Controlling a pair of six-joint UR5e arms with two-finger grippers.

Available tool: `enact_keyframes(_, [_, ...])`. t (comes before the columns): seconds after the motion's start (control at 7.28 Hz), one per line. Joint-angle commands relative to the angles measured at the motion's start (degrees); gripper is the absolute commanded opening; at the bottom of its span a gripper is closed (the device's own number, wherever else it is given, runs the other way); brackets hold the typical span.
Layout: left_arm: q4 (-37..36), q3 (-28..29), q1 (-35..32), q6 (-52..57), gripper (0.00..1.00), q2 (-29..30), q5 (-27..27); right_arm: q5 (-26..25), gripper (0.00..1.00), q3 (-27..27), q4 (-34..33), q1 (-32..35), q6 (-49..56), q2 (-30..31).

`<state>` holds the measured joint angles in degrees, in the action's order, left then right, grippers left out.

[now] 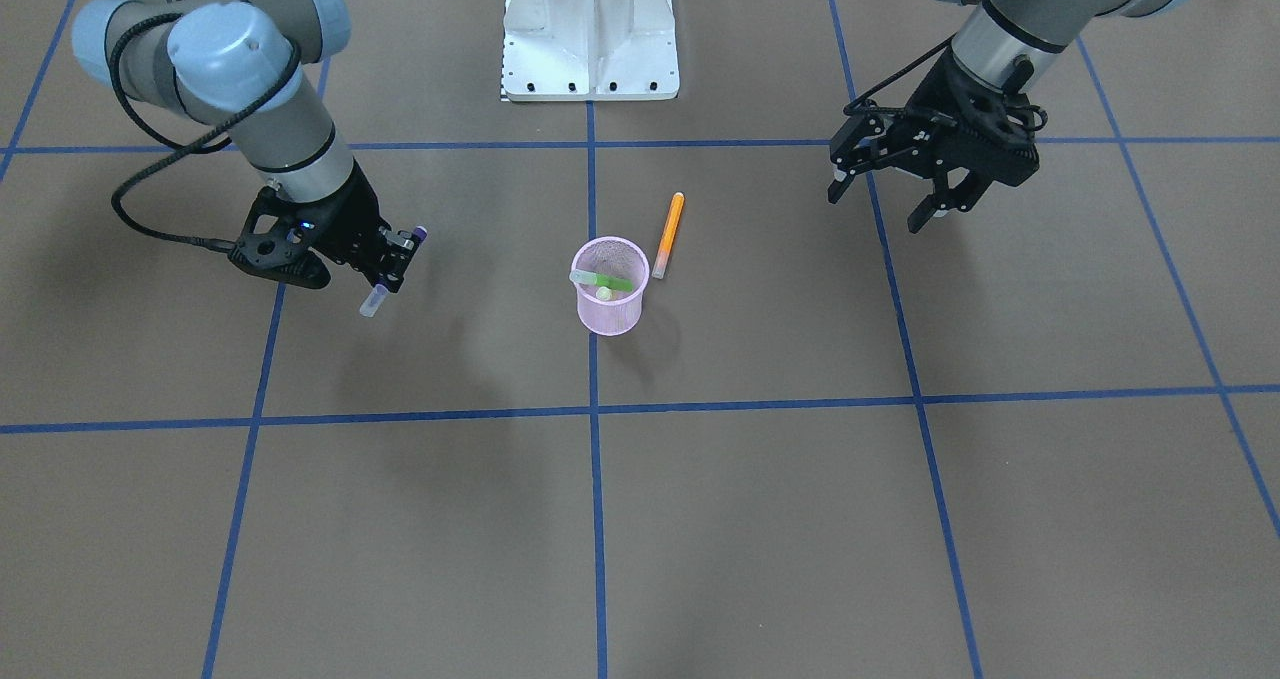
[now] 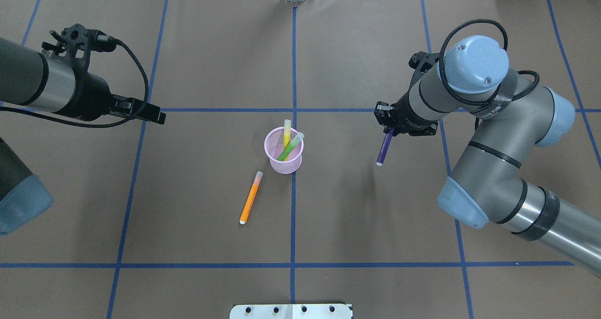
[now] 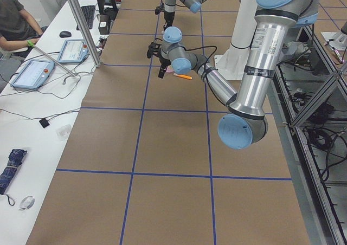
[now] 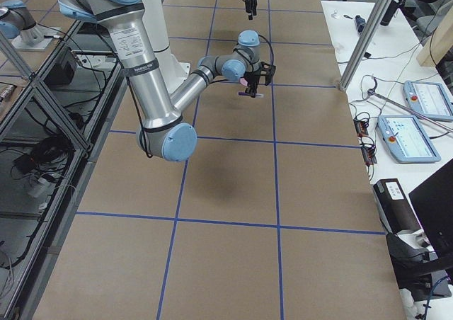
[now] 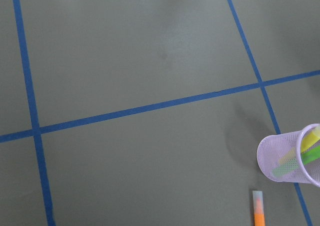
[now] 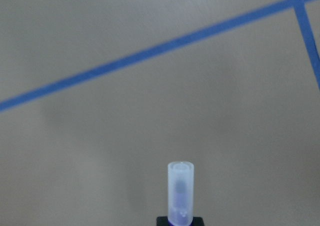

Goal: Collect pens into pen holder
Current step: 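Lift the purple pen with the right gripper and carry it over the cup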

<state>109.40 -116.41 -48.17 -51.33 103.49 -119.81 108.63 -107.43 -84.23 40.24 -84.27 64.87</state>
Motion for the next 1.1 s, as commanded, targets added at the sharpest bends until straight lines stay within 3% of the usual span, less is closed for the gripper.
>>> enact_keyframes(0.0, [0.02,0.22,0.10,0.00,1.00,0.30,0.27,-10.93,0.00,-4.01,0.03,-2.51,-6.24,-3.16])
enact_keyframes(0.55, [0.11,2.68,0.10,0.26,1.00,0.66,0.28,-42.29,0.00,-3.24,-0.06,-16.66,-6.26,-9.40])
enact_keyframes(0.82, [0.20,3.56,0.10,0.26,1.00,0.74,0.28,-50.33,0.00,3.93,0.12,-20.63,-5.91,-14.56])
enact_keyframes(0.96, [0.20,3.65,0.10,0.26,1.00,0.66,0.28,-50.62,0.00,6.33,0.20,-21.08,-5.65,-16.16])
